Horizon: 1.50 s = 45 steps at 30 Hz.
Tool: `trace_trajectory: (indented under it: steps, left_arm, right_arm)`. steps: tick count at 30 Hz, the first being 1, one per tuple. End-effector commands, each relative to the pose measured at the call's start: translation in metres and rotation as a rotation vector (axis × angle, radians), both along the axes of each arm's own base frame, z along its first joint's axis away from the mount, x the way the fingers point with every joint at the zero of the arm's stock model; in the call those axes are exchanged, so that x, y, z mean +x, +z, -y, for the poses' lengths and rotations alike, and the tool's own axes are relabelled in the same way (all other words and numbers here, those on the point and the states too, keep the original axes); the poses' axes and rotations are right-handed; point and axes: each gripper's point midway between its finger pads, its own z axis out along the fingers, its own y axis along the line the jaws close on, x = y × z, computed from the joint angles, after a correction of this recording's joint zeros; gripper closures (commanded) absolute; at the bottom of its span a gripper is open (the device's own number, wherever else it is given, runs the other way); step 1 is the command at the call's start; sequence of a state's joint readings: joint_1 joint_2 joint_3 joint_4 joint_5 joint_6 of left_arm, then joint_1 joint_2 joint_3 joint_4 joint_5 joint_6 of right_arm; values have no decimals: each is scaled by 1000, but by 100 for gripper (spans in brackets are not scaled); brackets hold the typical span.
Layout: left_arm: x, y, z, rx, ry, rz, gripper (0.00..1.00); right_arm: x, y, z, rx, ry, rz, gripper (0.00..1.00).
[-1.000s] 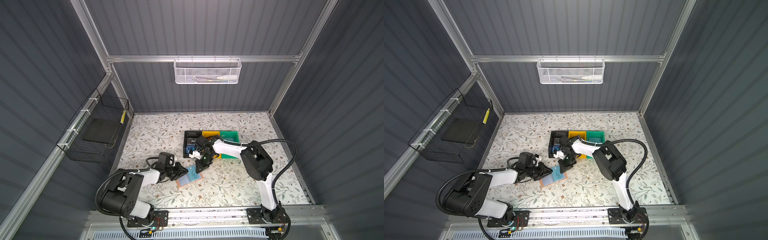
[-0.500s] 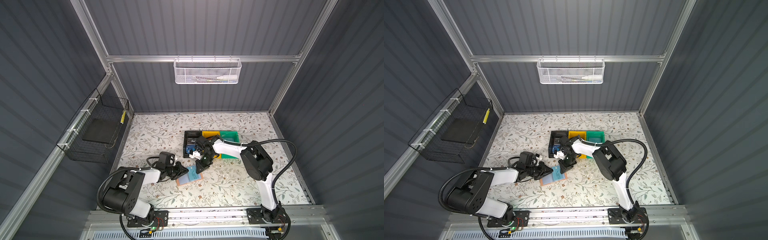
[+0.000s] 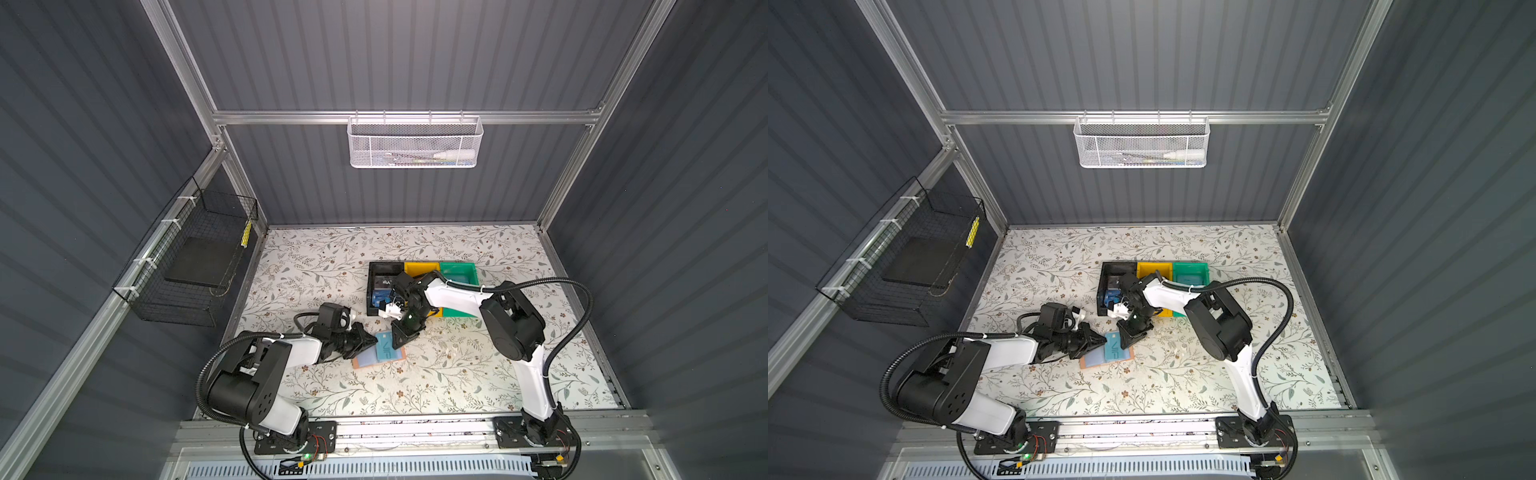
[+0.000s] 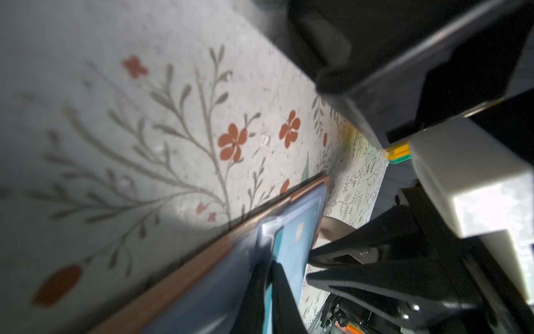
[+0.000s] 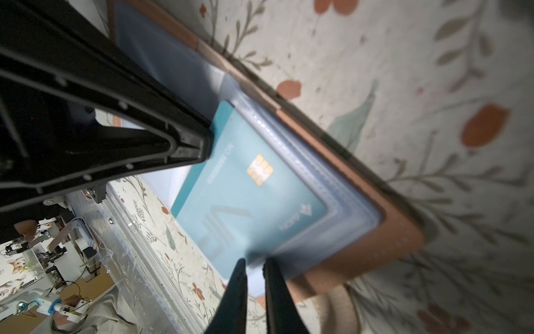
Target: Take the credit cards out of the card holder
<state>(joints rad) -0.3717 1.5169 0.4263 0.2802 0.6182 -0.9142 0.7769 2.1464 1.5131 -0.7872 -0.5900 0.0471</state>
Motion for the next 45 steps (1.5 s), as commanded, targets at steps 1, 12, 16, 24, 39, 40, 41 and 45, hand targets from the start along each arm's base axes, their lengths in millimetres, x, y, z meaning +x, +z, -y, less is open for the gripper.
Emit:
trace_trajectory:
  steps: [1,12,16,24,39,40,41,45]
  left_arm:
    - [-8,-8,2,5,-14,-44,94]
    - [-24,-16,-7,57,-31,-68,100]
    - [-29,-16,-14,96,-38,-65,100]
    - [-32,-15,-24,134,-32,-71,100]
    - [-34,-8,-35,137,-22,-63,100]
    - [-34,-7,-36,137,-17,-61,100]
    - [-34,-6,-37,136,-14,-61,100]
    - [-31,0,-44,133,-1,-54,100]
  right_arm:
    - [-8,-25,5,-64,3,-35,83]
    - [-6,-27,10,-87,0,-26,82]
    - [-5,-28,13,-96,-7,-29,82]
    - [-5,-29,15,-100,-4,-23,81]
    - [-5,-32,16,-109,-11,-29,81]
    - [-5,-32,16,-110,-11,-29,81]
    - [-6,-32,17,-111,-10,-30,81]
    - [-6,-31,16,-108,-7,-29,80]
